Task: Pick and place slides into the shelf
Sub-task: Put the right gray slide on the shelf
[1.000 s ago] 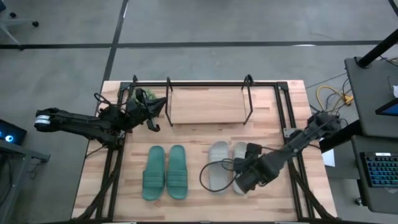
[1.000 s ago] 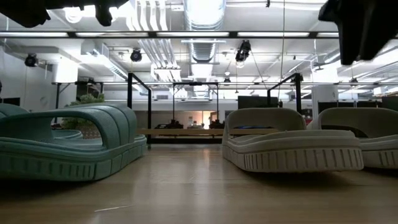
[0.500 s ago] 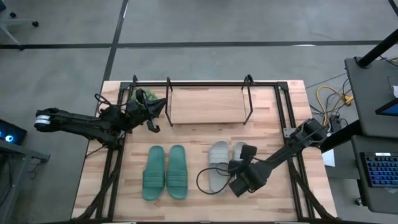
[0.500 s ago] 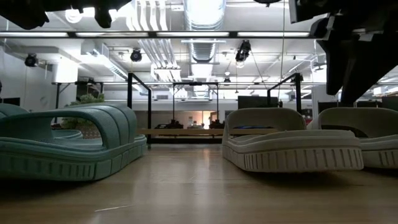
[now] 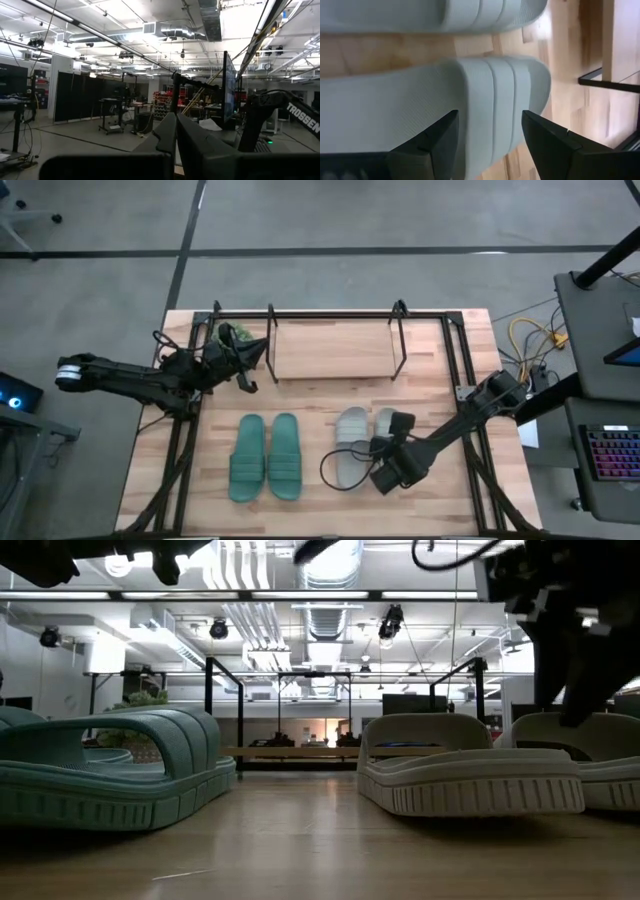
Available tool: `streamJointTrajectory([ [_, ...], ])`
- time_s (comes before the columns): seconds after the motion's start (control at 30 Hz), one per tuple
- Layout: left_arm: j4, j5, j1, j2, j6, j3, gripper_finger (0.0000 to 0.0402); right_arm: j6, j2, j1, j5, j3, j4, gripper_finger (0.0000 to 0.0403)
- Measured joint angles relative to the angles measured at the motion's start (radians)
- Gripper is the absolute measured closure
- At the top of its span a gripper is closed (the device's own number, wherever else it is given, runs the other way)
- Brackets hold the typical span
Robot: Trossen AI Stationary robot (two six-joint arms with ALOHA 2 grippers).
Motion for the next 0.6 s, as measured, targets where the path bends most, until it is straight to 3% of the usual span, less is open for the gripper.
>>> streamJointTrajectory([
  [0.3,0.0,0.0,0.0,-0.001,0.0,0.0,0.0402,0.004,-0.001,0.0,0.005,-0.082,0.08,0.0193],
  [0.6,0.0,0.0,0.0,-0.001,0.0,0.0,0.0402,0.133,-0.001,-0.001,0.042,-0.122,0.071,0.0199],
])
